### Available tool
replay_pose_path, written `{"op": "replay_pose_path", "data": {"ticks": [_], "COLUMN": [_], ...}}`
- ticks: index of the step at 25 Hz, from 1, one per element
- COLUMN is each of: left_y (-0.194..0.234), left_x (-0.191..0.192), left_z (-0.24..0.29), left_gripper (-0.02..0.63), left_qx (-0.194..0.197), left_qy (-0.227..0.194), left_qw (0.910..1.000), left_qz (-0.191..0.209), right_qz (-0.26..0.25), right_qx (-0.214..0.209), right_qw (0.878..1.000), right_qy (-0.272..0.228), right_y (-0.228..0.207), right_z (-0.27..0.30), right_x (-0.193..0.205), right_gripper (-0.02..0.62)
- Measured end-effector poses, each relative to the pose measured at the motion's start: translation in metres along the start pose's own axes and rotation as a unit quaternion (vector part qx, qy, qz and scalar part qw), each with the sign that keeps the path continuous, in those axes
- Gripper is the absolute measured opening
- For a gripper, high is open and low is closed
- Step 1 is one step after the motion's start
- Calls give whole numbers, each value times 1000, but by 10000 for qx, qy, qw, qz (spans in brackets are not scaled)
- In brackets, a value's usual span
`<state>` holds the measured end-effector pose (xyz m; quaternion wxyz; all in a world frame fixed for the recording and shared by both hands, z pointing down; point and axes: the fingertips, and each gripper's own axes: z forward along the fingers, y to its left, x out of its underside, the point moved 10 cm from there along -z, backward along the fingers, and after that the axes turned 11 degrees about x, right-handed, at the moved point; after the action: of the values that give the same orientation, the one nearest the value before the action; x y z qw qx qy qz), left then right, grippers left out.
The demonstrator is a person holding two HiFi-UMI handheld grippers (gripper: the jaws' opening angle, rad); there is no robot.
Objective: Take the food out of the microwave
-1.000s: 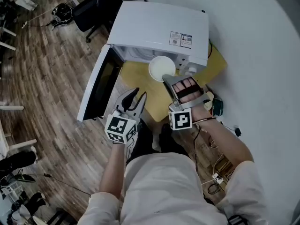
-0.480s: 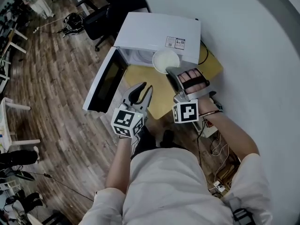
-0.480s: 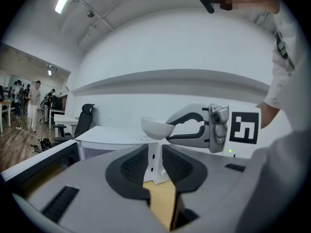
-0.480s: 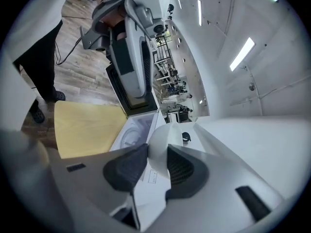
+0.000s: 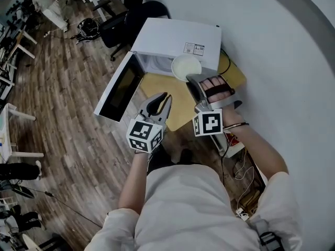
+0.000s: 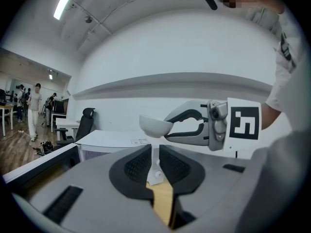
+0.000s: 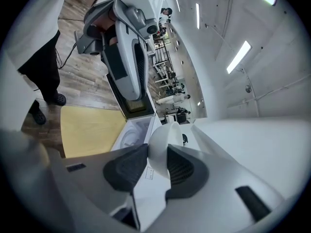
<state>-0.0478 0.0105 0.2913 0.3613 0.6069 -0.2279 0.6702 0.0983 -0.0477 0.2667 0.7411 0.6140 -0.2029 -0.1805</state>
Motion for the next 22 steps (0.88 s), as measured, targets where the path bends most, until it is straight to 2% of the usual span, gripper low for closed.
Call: {"op": "replay_pose_path", "data": {"ticks": [10, 22], "left_y": [-14, -9], "left_x": [-11, -16], "left_z": [0, -5], "left_gripper": [21, 15], "left_qx": [-19, -52], "left_qy": [-36, -110], "left_qw": [9999, 9999], "left_qz": [100, 79], "right_qz": [42, 177], "right_qx": [-107, -289], "right_qw": [9999, 9993], "right_qy": [-128, -157], "right_y": [-4, 0], "right_z": [-8, 0], "right_x": [-1, -11], "right_gripper": [117, 114]}}
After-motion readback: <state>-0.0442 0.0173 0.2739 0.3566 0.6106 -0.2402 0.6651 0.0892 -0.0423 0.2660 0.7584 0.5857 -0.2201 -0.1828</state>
